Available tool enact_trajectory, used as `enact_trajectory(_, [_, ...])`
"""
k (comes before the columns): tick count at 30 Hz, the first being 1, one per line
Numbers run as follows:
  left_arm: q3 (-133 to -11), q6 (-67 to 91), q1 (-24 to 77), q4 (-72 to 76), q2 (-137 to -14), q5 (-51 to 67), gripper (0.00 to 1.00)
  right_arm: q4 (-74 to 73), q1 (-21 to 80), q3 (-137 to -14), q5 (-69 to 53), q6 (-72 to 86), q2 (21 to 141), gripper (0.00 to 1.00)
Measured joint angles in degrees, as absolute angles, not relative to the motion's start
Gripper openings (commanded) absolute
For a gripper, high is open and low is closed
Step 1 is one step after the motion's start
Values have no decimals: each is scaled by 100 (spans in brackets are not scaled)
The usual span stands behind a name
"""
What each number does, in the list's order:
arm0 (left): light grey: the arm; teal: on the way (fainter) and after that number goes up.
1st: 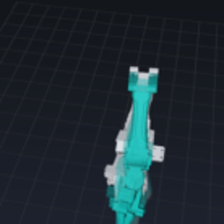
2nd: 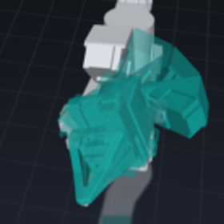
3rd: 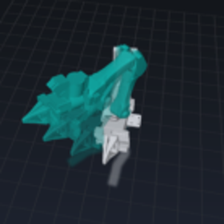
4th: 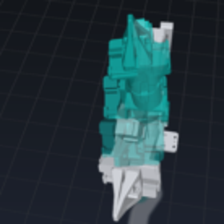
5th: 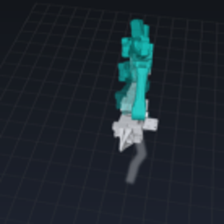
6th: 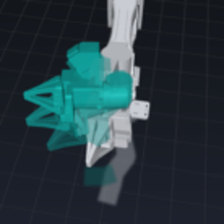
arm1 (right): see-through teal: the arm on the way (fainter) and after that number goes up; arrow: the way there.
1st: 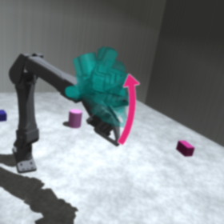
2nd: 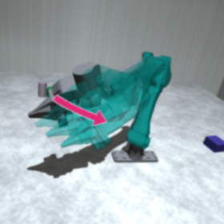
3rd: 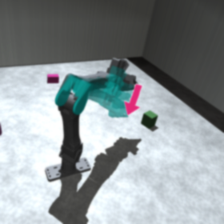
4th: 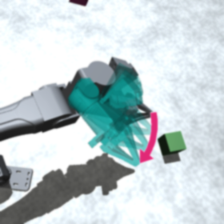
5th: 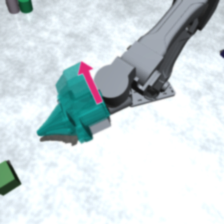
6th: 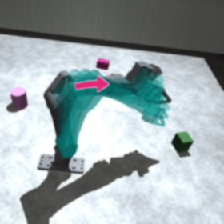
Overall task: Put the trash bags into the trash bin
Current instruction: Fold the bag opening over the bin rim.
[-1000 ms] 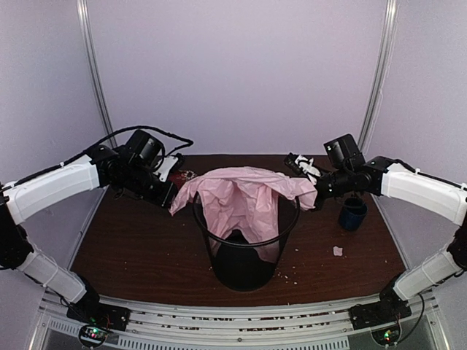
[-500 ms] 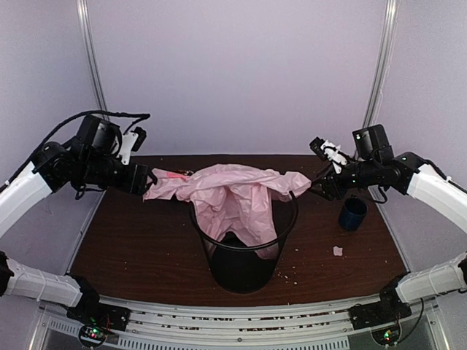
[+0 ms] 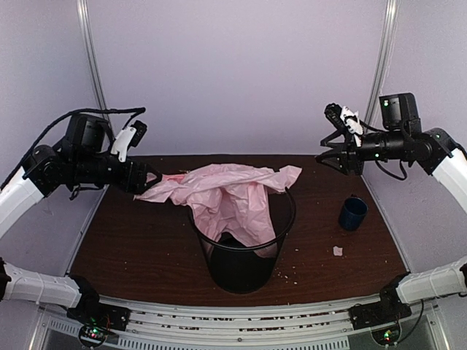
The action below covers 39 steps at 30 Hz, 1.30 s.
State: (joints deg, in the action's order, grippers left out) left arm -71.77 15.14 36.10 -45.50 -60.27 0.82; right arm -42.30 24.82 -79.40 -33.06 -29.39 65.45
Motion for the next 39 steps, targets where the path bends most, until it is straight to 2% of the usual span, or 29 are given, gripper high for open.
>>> enact_trajectory(5, [-6792,1885,3610,-4042,-6259,567,77,-4405,2539,-8436,-3804,-3424,7059,69])
enact_trajectory(7, [-6820,1925,3610,-3861,-6292,672,77,-4576,2591,-8621,-3970,-3673,7360,71])
enact_trajectory(14, [-7277,1496,3610,-3420,-5822,1048,72,-5273,2965,-9207,-4152,-4525,8132,71])
enact_trajectory(20, [-6755,1085,3754,-3776,-4915,1417,75,-5474,3208,-9238,-4154,-4915,8171,71])
enact_trajectory(24, [-6726,751,3785,-4211,-4803,1599,76,-5520,3389,-9238,-4047,-5070,8178,70])
enact_trajectory(27, [-6810,443,3944,-4322,-5013,1568,76,-5553,3618,-9242,-3935,-5129,8252,65])
enact_trajectory(31, [-7019,38,4460,-4383,-5518,1282,72,-5592,3822,-9275,-3852,-5179,8436,50])
enact_trajectory(35, [-7338,-301,5494,-4429,-6292,659,56,-5596,3854,-9338,-3787,-5216,8519,31])
enact_trajectory(39, [-7588,-484,6020,-4534,-6890,169,43,-5581,3854,-9365,-3723,-5188,8484,23])
